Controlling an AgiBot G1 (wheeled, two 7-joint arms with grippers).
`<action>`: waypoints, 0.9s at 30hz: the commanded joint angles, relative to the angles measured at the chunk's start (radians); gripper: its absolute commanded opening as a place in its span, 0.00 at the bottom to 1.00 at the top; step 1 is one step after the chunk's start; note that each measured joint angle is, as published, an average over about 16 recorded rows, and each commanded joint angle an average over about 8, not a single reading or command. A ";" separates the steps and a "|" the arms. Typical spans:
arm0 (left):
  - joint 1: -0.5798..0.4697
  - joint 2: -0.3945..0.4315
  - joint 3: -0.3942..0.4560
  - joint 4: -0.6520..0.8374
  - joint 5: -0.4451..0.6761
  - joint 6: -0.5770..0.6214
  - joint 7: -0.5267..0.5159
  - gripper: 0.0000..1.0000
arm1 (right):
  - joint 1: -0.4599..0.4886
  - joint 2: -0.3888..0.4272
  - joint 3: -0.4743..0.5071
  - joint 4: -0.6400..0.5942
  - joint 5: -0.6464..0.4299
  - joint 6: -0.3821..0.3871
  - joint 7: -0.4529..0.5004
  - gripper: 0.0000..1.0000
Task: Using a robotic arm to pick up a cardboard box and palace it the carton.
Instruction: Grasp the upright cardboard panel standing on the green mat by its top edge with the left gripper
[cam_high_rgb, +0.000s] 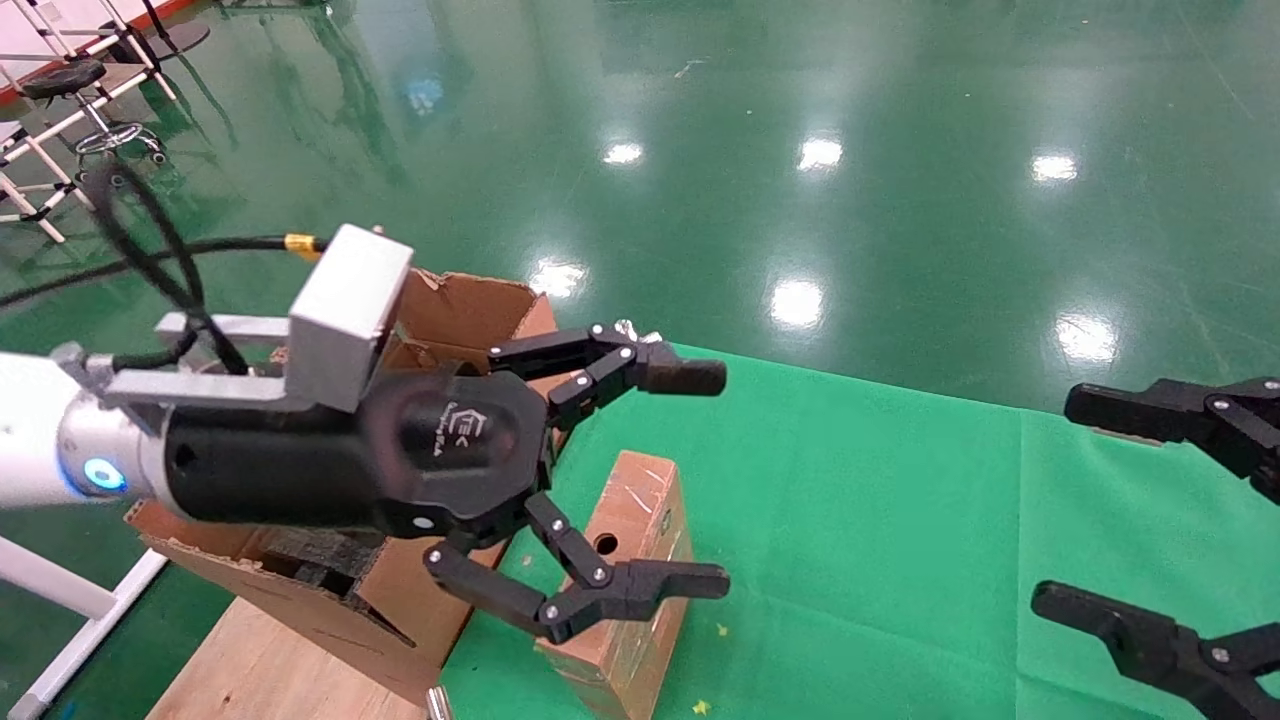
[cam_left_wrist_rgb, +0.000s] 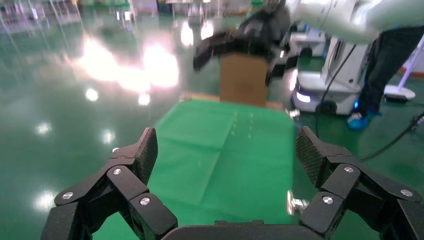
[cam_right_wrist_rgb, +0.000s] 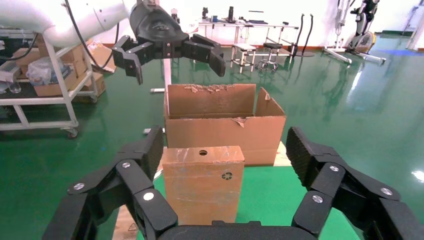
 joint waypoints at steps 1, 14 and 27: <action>-0.023 -0.013 0.013 -0.003 0.021 0.002 -0.036 1.00 | 0.000 0.000 0.000 0.000 0.000 0.000 0.000 0.00; -0.259 -0.028 0.215 -0.041 0.289 0.065 -0.360 1.00 | 0.000 0.000 0.000 0.000 0.000 0.000 0.000 0.00; -0.343 -0.040 0.341 -0.044 0.361 0.069 -0.430 1.00 | 0.000 0.000 0.000 0.000 0.000 0.000 0.000 0.00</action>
